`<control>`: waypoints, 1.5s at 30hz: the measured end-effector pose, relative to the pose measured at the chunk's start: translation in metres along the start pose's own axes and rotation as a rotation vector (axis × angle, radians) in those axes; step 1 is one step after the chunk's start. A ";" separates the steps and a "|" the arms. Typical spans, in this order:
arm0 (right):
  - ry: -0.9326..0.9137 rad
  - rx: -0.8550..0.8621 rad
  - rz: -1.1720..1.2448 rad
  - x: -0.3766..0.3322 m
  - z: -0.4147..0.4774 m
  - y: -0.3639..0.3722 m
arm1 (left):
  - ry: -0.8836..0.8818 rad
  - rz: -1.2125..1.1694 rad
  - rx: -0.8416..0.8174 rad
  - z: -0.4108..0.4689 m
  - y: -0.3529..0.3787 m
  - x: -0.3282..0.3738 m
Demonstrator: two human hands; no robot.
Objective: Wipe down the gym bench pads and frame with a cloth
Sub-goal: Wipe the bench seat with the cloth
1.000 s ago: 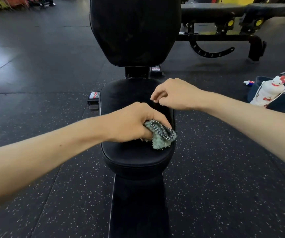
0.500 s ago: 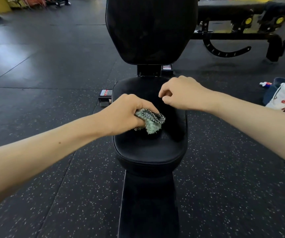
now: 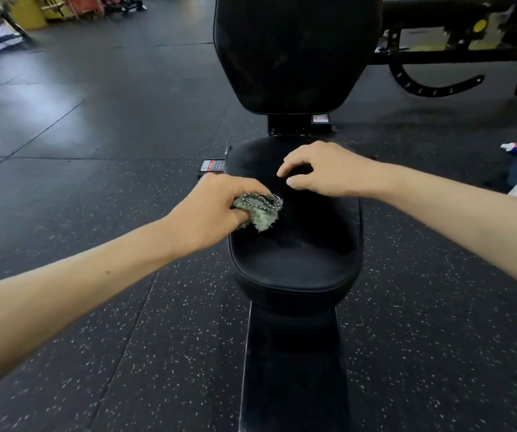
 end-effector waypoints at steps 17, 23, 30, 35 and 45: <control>-0.022 0.088 -0.045 -0.013 0.010 0.003 | -0.004 0.025 0.161 -0.030 0.003 0.001; -0.010 0.090 -0.046 -0.012 0.006 0.005 | 0.036 -0.147 -0.033 -0.042 0.018 0.024; -0.074 -0.077 -0.091 -0.010 0.008 0.006 | 0.050 -0.168 -0.002 -0.016 0.000 0.021; -0.096 -0.217 -0.094 -0.008 0.001 0.006 | 0.098 -0.144 -0.006 -0.020 0.016 0.014; -0.131 -0.197 -0.122 -0.011 -0.003 0.006 | -0.011 -0.358 -0.354 -0.027 0.013 0.032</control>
Point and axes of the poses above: each hand's wrist, its own z-axis towards the middle knuckle, its own y-axis out of the palm, x = y × z, the point moved 6 cm from there along z, towards the middle knuckle, and after that the axes turned 11 degrees about -z, right-handed, at the moved point
